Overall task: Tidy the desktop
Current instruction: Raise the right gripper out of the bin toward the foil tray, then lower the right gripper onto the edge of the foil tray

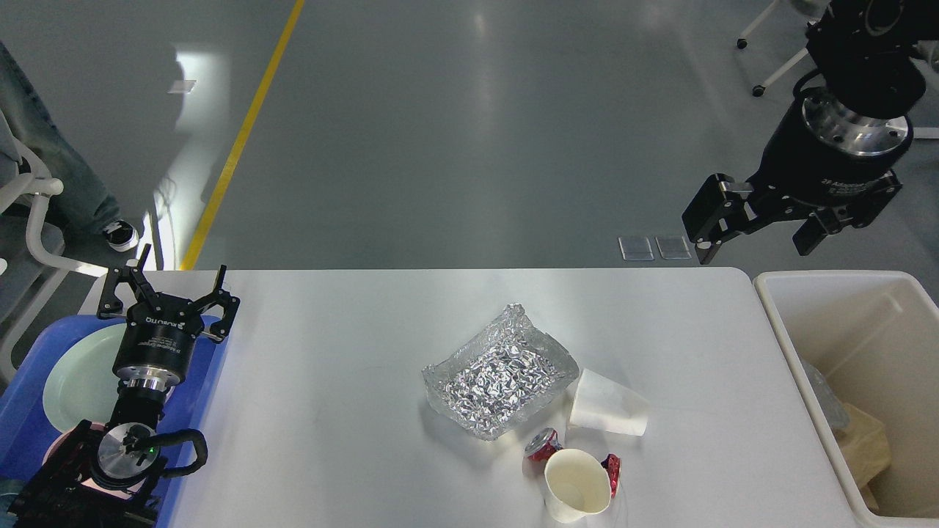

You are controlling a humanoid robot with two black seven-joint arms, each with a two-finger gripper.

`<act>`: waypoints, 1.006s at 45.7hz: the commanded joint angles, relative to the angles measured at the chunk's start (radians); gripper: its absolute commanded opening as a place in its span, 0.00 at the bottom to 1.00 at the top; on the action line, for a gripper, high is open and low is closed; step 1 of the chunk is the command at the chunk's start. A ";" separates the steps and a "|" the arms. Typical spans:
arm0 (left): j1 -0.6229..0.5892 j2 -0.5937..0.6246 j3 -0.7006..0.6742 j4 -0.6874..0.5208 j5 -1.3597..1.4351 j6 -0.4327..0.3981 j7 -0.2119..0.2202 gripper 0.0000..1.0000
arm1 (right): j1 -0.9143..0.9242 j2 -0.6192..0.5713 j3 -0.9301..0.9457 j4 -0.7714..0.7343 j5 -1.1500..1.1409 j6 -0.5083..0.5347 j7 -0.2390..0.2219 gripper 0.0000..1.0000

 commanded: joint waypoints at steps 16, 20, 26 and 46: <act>0.000 0.000 0.000 0.000 0.000 0.000 0.002 0.97 | 0.039 0.010 0.008 0.101 0.064 -0.045 0.000 1.00; 0.000 0.000 0.000 0.000 0.000 0.000 0.002 0.97 | 0.036 0.014 0.011 0.096 0.069 -0.046 0.000 1.00; 0.000 0.000 0.000 0.000 0.000 0.000 0.002 0.97 | 0.031 0.019 0.042 0.082 0.075 -0.046 0.000 1.00; 0.000 0.000 0.000 0.000 0.000 0.000 0.002 0.97 | -0.114 0.263 0.393 -0.119 0.057 -0.069 0.000 1.00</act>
